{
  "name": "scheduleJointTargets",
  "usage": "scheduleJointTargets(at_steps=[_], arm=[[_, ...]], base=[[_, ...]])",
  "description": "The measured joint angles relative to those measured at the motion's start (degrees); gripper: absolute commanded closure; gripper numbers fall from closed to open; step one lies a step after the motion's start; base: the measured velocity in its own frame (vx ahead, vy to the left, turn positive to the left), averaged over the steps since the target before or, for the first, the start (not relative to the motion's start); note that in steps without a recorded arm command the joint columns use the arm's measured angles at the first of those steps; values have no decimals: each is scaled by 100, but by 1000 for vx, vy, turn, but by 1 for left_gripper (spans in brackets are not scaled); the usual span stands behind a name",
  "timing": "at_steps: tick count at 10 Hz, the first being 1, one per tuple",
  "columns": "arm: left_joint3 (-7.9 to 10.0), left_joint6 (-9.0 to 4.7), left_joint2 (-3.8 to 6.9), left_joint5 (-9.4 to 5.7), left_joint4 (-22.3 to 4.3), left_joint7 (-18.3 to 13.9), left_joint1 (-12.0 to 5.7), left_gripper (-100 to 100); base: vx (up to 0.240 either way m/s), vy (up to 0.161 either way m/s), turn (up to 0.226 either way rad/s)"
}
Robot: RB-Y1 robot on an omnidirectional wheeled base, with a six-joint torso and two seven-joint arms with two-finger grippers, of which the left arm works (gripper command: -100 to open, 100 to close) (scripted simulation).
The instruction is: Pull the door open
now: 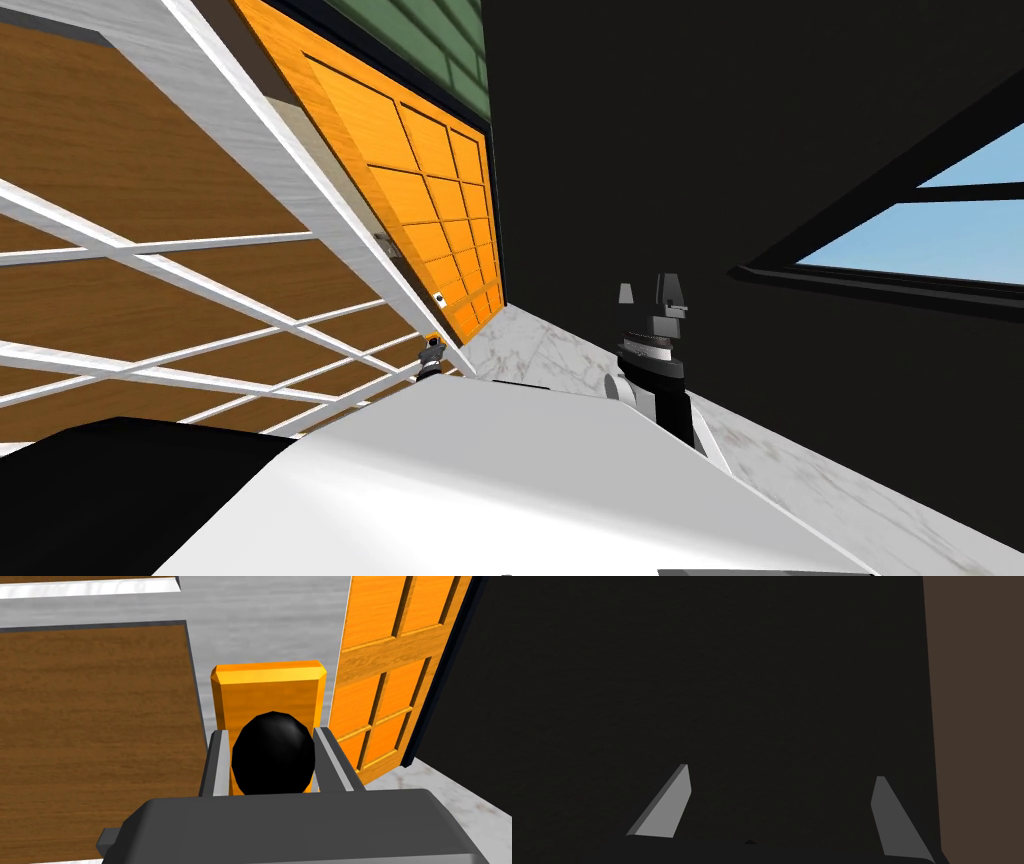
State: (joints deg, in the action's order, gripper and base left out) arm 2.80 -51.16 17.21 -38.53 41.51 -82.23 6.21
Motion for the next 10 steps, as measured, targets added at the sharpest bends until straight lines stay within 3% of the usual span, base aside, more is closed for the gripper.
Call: scheduleJointTargets(at_steps=[8, 10], arm=[[-546, 55, 143, 301, 219, -381, 113, 100], [-610, 63, 150, 333, 237, -415, 141, 100]], base=[[-207, -18, -56], [-180, -7, -54]])
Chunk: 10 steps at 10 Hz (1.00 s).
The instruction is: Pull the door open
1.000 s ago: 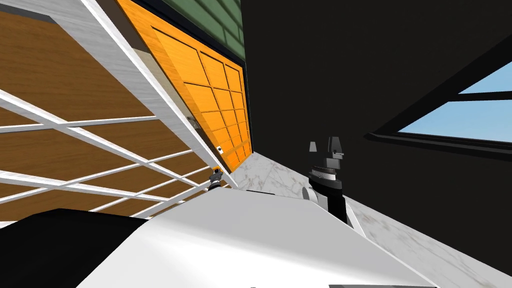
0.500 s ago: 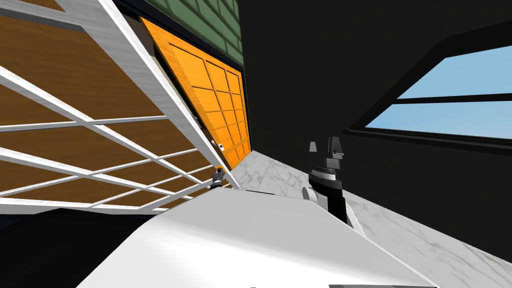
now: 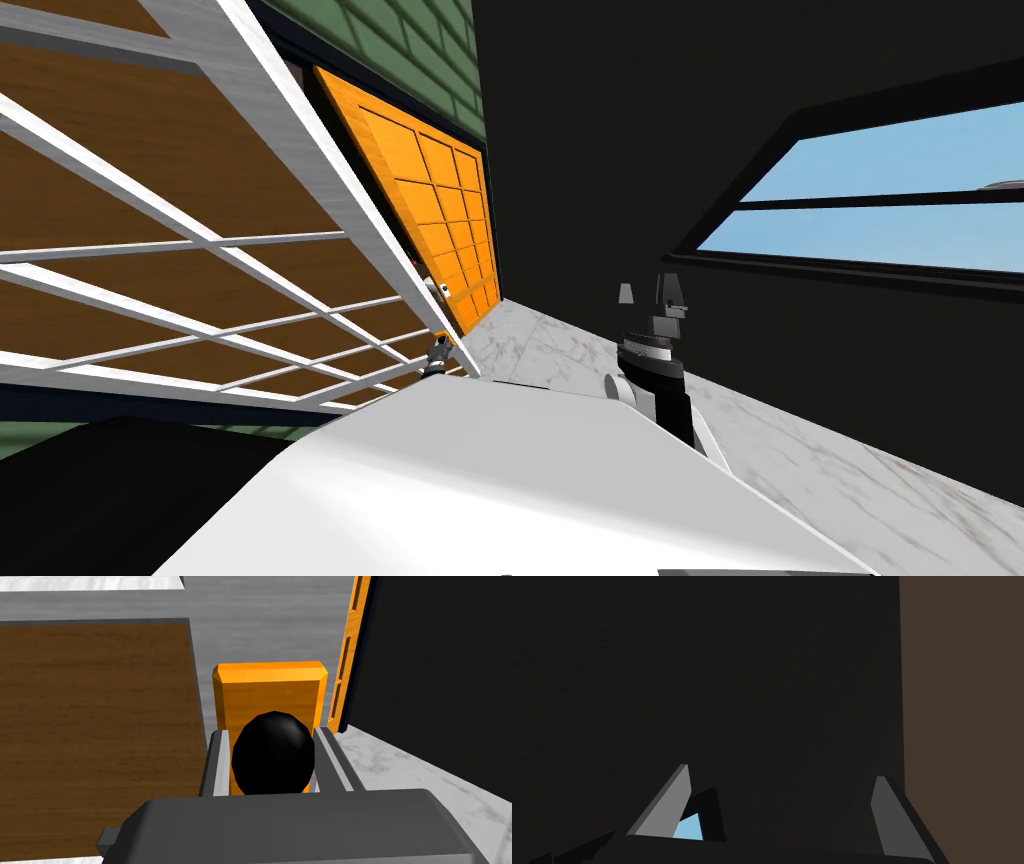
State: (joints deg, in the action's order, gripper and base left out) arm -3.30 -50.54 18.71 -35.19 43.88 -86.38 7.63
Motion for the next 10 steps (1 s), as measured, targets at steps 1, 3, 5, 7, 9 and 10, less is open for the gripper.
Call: scheduleJointTargets(at_steps=[1, 3, 5, 7, 9, 10], arm=[[-54, -14, 35, 32, 39, -45, 12, 100], [-195, -58, 83, 113, 85, -139, 60, 100], [-336, -69, 150, 193, 179, -231, 132, 100], [-470, -96, 208, 269, 225, -327, 184, 100], [-577, -146, 250, 333, 228, -408, 196, 100], [-595, -142, 242, 341, 222, -416, 208, 100]], base=[[-206, 11, -64], [-190, 7, -53], [-202, -8, -55], [-183, 11, -40], [-138, -7, -28], [-107, 24, -74]])
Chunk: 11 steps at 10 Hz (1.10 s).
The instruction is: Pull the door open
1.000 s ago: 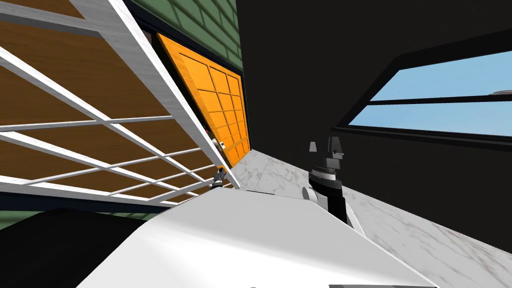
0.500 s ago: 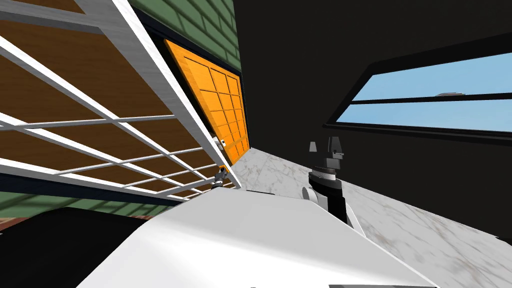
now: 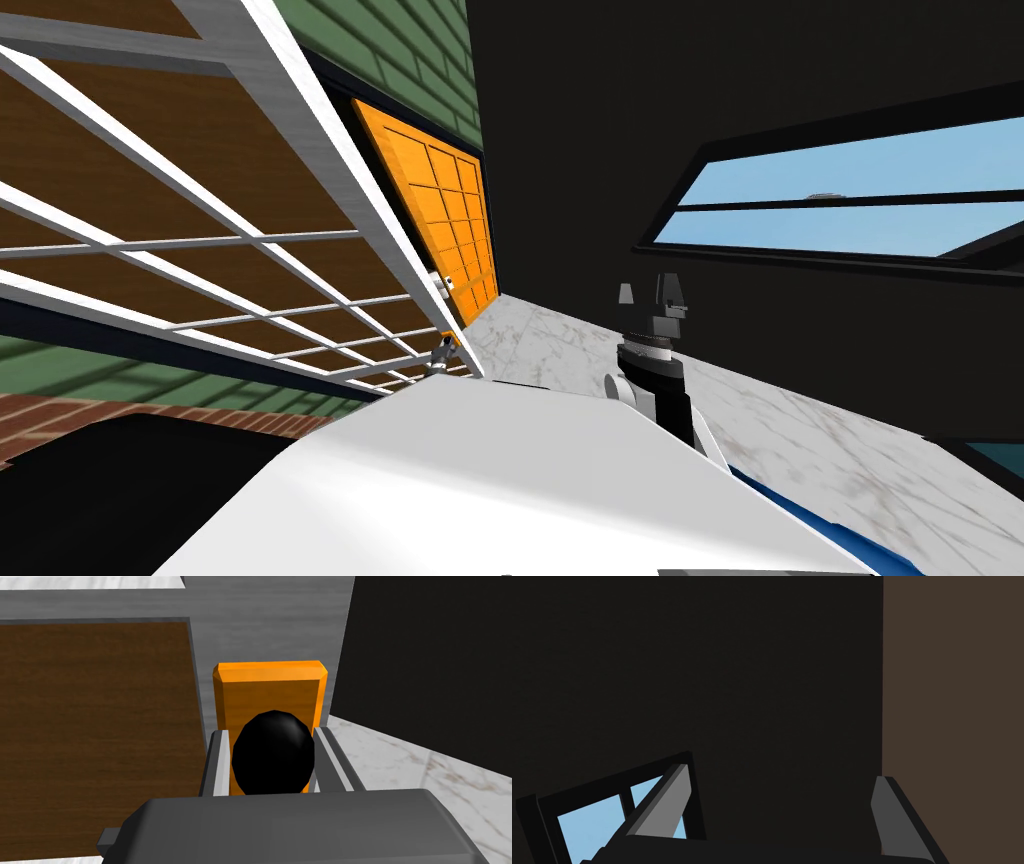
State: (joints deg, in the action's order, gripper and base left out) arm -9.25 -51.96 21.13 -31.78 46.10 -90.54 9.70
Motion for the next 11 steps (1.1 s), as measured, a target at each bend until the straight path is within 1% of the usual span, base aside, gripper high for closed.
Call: scheduleJointTargets(at_steps=[3, 4, 6, 11], arm=[[-46, -6, -4, -15, 28, 24, -31, 100], [-64, 22, 0, -26, 101, 54, -1, 100], [-123, 30, -13, -43, 93, 89, -8, 100], [-248, 44, -9, -81, 201, 153, -3, 100]], base=[[-206, 41, -127], [-186, 39, -170], [-174, 44, -137], [-198, 41, -131]])
